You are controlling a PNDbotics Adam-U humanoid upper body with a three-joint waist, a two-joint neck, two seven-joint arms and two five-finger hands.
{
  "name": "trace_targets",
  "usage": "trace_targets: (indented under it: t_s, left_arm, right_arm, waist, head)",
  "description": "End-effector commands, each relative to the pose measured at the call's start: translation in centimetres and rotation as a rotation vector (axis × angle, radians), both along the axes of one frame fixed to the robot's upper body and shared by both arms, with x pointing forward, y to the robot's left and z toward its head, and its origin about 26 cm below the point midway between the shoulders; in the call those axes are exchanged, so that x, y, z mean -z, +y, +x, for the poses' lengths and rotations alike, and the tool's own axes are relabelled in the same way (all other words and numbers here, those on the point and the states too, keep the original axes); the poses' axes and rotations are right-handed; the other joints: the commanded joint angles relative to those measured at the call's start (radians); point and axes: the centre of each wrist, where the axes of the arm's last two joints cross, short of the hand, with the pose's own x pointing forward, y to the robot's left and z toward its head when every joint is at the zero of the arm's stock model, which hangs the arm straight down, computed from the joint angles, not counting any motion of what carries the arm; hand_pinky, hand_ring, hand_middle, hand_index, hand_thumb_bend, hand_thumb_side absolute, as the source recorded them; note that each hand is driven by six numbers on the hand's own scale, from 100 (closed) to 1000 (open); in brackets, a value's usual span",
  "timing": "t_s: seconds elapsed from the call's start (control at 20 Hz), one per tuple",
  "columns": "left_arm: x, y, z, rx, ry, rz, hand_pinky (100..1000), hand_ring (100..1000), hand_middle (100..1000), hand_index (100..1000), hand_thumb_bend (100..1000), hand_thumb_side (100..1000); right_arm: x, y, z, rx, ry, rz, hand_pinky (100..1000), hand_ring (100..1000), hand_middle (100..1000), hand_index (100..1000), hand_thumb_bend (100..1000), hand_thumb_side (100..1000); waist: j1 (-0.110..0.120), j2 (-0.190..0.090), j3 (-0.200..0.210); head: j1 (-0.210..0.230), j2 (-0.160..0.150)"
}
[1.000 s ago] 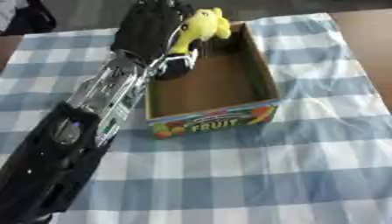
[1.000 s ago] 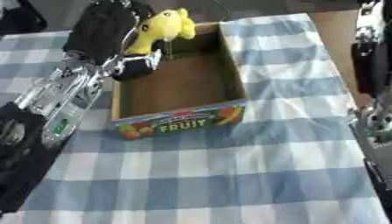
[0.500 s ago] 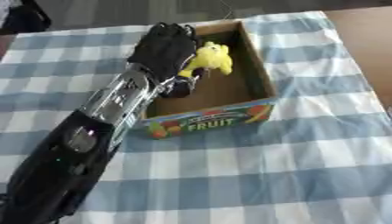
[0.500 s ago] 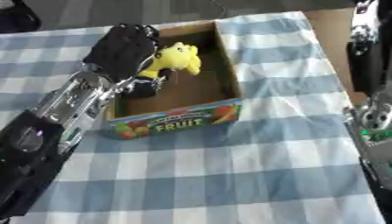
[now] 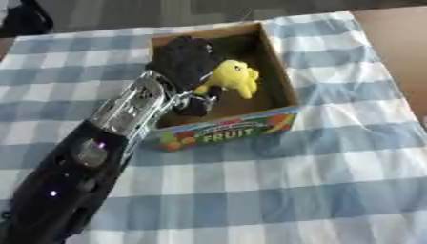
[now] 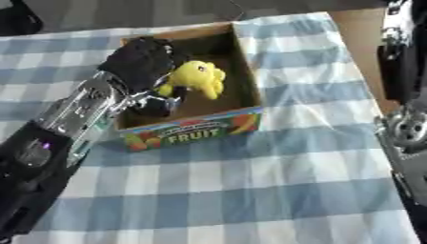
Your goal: Pick up objects on the table and place them in the box.
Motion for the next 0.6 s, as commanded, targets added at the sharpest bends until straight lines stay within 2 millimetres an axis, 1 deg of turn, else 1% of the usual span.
trace_targets:
  t_s: [0.05, 0.1, 0.15, 0.3, 0.4, 0.5, 0.6]
  left_arm:
    - [-1.3, 0.1, -0.3, -0.001, -0.021, -0.018, 848, 883, 815, 963, 170, 681]
    - [-1.3, 0.2, -0.3, -0.007, -0.019, -0.021, 854, 889, 821, 969, 190, 702]
    - [-1.4, 0.3, -0.4, -0.011, -0.023, -0.028, 866, 903, 836, 989, 249, 757]
    - [-2.1, 0.5, -0.7, -0.021, -0.065, -0.066, 871, 908, 836, 994, 271, 778]
    - [-2.4, 0.6, -0.9, -0.026, -0.104, -0.094, 873, 905, 833, 981, 296, 808]
    - [-2.5, 0.7, -1.0, -0.026, -0.121, -0.112, 870, 903, 831, 979, 293, 817]
    - [-2.6, 0.8, -1.1, -0.023, -0.126, -0.132, 856, 892, 819, 957, 241, 817]
  right_arm:
    - [-0.9, 0.0, -0.3, -0.008, -0.03, -0.003, 763, 728, 768, 905, 100, 928]
    - [-0.9, 0.0, -0.3, -0.009, -0.029, -0.002, 763, 728, 768, 905, 100, 928]
    - [-0.8, 0.0, -0.3, -0.009, -0.028, -0.001, 763, 728, 768, 905, 100, 927]
    - [-0.8, 0.1, -0.3, -0.01, -0.028, 0.0, 763, 728, 768, 905, 100, 933]
    - [-0.9, 0.1, -0.3, -0.01, -0.029, 0.0, 763, 728, 767, 905, 100, 924]
    - [-0.9, 0.1, -0.3, -0.01, -0.029, 0.001, 762, 728, 767, 905, 100, 923]
    - [-0.8, 0.1, -0.3, -0.01, -0.028, 0.002, 762, 728, 767, 904, 100, 921]
  waist:
    - [-0.008, -0.024, -0.002]
    - [-0.008, -0.024, -0.002]
    - [-0.008, -0.024, -0.001]
    - [-0.009, -0.025, -0.001]
    - [-0.01, -0.027, -0.001]
    - [-0.011, -0.028, -0.001]
    - [-0.012, -0.029, -0.001]
  head:
    - [0.002, 0.0]
    - [0.001, 0.0]
    - [0.001, 0.0]
    - [0.001, -0.001]
    - [0.0, -0.002]
    - [0.0, -0.002]
    - [0.001, -0.002]
